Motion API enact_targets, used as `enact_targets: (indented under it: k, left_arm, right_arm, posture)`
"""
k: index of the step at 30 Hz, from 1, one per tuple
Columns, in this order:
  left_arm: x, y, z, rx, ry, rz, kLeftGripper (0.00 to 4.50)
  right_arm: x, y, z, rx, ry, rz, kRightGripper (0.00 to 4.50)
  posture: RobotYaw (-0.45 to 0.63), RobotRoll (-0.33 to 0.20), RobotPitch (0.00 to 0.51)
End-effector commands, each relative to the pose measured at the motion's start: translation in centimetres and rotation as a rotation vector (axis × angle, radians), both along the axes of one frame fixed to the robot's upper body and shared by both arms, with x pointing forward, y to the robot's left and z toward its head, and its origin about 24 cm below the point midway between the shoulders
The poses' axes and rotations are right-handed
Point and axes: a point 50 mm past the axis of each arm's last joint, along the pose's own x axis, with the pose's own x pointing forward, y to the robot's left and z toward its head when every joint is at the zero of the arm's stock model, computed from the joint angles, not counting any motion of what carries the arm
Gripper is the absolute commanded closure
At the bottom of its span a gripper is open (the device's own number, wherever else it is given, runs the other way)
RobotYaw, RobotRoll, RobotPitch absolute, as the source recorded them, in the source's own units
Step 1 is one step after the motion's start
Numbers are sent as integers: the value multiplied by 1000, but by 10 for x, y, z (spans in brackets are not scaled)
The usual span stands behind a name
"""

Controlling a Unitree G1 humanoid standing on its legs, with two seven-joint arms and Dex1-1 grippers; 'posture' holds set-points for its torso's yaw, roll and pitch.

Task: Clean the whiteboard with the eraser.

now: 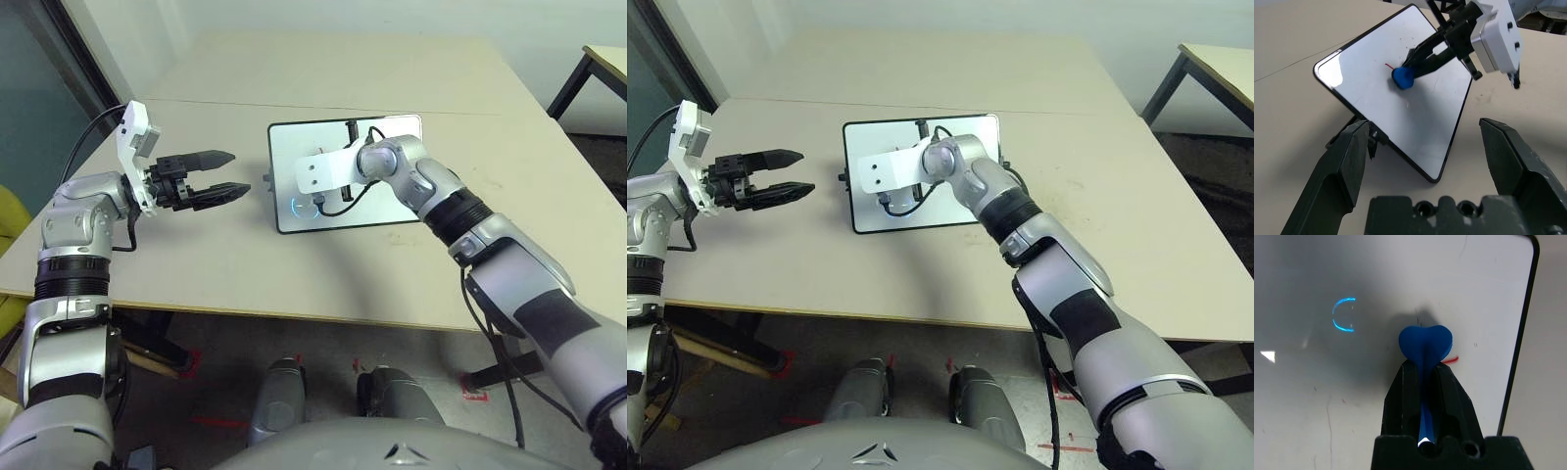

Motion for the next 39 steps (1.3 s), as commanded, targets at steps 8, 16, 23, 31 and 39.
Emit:
enact_targets:
  k: [8, 16, 23, 31, 39]
  left_arm:
    - [5, -5, 3, -3, -10, -16, 0]
    - [8, -6, 3, -4, -14, -22, 0]
    - [6, -5, 2, -6, -18, -17, 0]
    - [6, -5, 2, -10, -21, -11, 0]
    - [6, -5, 3, -12, -24, -11, 0]
  right_arm:
    - [3, -47, -5, -47, 12, -107, 4396]
    - [4, -50, -2, -44, 2, -120, 4399]
    - [2, -20, 2, -29, -13, -47, 4401]
    - [0, 12, 9, -11, -33, 22, 4403]
    - [8, -3, 8, -32, -40, -29, 4404]
  posture:
    - [303, 0, 0]
    - [297, 0, 0]
    - [308, 0, 0]
    - [319, 0, 0]
    - [314, 0, 0]
